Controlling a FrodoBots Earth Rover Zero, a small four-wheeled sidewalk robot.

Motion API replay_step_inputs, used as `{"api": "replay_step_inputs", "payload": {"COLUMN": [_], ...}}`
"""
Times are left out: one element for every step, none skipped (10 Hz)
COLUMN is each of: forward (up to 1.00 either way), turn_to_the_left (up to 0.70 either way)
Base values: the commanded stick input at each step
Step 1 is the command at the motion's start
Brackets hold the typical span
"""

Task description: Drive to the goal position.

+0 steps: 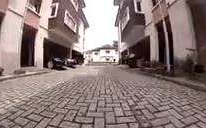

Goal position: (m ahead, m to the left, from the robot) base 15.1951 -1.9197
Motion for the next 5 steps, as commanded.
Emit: {"api": "replay_step_inputs", "payload": {"forward": [0.50, 0.50, 0.50, 0.50, 0.50], "turn_to_the_left": [-0.05, 0.00, 0.00, 0.00, 0.00]}}
